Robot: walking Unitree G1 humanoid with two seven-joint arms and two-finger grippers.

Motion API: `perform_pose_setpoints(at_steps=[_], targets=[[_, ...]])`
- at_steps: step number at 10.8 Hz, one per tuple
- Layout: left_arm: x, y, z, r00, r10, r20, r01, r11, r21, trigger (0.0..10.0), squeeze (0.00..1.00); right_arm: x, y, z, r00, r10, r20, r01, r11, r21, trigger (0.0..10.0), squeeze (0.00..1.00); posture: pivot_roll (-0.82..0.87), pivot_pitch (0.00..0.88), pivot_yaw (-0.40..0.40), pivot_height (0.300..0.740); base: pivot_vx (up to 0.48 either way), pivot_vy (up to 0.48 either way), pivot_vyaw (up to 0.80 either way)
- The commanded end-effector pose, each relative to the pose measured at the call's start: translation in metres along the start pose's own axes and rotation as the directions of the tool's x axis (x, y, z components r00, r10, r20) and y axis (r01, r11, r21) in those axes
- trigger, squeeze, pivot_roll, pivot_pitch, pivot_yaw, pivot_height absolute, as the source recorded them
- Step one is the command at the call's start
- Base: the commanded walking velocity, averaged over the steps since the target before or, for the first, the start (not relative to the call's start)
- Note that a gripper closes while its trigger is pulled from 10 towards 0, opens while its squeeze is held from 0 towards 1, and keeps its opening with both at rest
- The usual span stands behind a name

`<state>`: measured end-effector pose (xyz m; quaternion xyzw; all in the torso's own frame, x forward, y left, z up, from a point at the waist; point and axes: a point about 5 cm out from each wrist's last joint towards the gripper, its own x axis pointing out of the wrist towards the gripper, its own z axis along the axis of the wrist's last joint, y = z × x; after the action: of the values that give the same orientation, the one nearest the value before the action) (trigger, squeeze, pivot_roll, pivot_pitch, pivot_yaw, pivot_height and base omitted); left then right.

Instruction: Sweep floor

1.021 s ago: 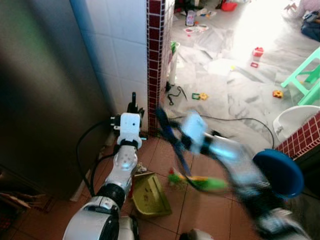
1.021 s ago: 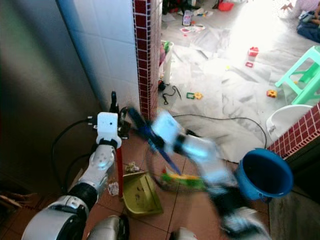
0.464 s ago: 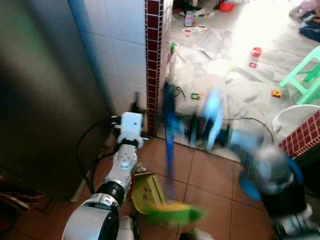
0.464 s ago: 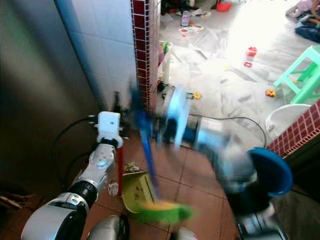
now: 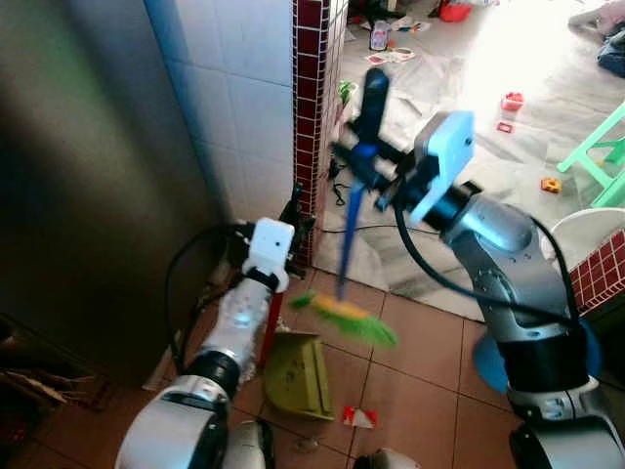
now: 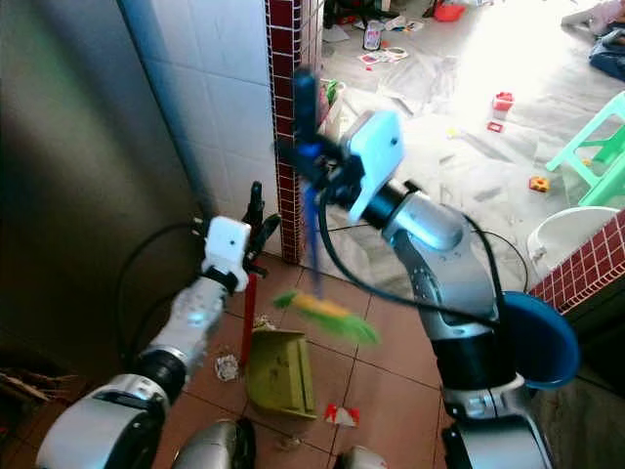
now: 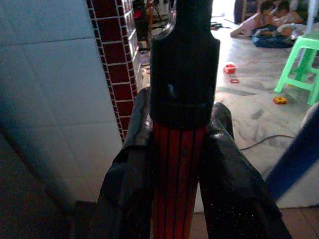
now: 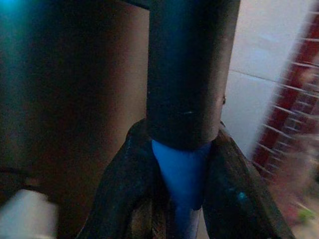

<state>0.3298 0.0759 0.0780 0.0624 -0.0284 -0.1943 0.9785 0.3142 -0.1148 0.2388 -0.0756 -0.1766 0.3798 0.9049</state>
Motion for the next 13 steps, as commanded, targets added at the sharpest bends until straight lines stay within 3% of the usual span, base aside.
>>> perform_pose_setpoints(at_steps=[1,2,3,5,6,8,9,10,11,13], targets=[[0.002,0.0,0.006,0.999,-0.031,0.028,0.031,0.999,-0.008,10.0,0.0,0.0,-0.014,0.003,0.992,-0.126,0.0,0.125,0.988,-0.095,10.0,0.0,-0.07,0.054,0.037,0.74,0.0,0.0,0.0],[0.002,0.005,0.005,1.0,-0.002,-0.014,0.003,0.999,0.034,10.0,0.0,-0.01,-0.022,-0.024,0.93,-0.356,-0.097,0.354,0.935,-0.032,10.0,0.0,-0.06,0.053,0.031,0.74,0.0,0.0,0.0],[0.001,0.01,0.006,0.999,0.033,-0.02,-0.032,0.999,0.022,10.0,0.0,-0.023,-0.021,-0.048,0.855,-0.479,-0.2,0.494,0.869,0.03,10.0,0.0,-0.06,0.055,0.023,0.74,0.0,0.0,0.0],[-0.009,0.023,0.014,1.0,-0.018,0.026,0.02,0.998,-0.057,10.0,0.0,-0.043,-0.013,-0.074,0.738,-0.612,-0.286,0.656,0.749,0.089,10.0,0.0,-0.04,0.072,0.016,0.74,0.0,0.0,0.0],[-0.013,0.031,0.017,0.999,-0.018,0.043,0.019,1.0,-0.02,10.0,0.0,-0.043,-0.015,-0.076,0.707,-0.638,-0.306,0.691,0.715,0.104,10.0,0.0,-0.04,0.07,0.011,0.74,0.0,0.0,0.0],[-0.015,0.053,0.022,0.999,0.002,0.05,-0.002,1.0,0.003,10.0,0.0,-0.029,-0.021,-0.072,0.707,-0.654,-0.27,0.663,0.746,-0.071,10.0,0.0,-0.03,0.053,0.029,0.74,0.0,0.0,0.0],[-0.018,0.056,0.023,0.999,-0.011,0.035,0.01,1.0,0.017,10.0,0.0,-0.027,-0.026,-0.079,0.632,-0.722,-0.281,0.708,0.686,-0.169,10.0,0.0,-0.03,0.043,0.036,0.74,0.0,0.0,0.0],[-0.02,0.055,0.024,0.999,-0.014,0.033,0.014,1.0,0.016,10.0,0.0,-0.021,-0.025,-0.078,0.68,-0.682,-0.267,0.664,0.728,-0.168,10.0,0.0,-0.02,0.031,0.044,0.74,0.0,0.0,0.0],[-0.026,0.052,0.025,0.999,-0.027,0.034,0.026,1.0,0.011,10.0,0.0,-0.012,-0.021,-0.074,0.757,-0.61,-0.234,0.583,0.792,-0.18,10.0,0.0,-0.03,0.021,0.049,0.74,0.0,0.0,0.0],[-0.032,0.049,0.023,0.999,-0.033,0.026,0.033,0.999,-0.003,10.0,0.0,-0.006,-0.012,-0.074,0.81,-0.537,-0.235,0.501,0.842,-0.198,10.0,0.0,-0.02,0.017,0.043,0.74,0.0,0.0,0.0]])
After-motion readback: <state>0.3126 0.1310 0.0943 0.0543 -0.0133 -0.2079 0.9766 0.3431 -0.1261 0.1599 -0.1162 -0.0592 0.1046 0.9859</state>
